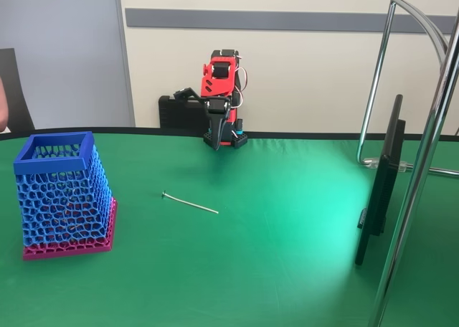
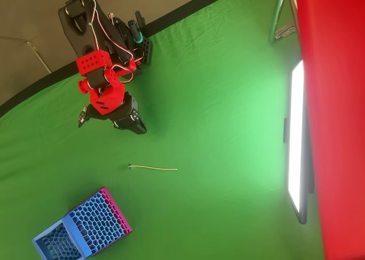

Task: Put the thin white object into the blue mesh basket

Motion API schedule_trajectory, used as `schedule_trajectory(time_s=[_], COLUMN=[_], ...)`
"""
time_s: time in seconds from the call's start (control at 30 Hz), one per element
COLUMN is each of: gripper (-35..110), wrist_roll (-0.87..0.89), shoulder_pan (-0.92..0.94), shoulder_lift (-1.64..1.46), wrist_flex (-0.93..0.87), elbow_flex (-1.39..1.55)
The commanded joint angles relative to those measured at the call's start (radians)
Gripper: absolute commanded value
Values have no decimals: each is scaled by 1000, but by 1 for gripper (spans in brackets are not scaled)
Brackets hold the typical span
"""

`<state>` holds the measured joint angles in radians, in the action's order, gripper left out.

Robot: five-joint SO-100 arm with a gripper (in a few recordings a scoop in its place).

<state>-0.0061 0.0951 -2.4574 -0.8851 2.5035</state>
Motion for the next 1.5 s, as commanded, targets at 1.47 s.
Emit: schedule_trajectory(time_s=[1.47], gripper=[1], wrist_roll=[91], shoulder_pan=[155], shoulder_lift=[772], wrist_flex=[-324], elbow_flex=[-848])
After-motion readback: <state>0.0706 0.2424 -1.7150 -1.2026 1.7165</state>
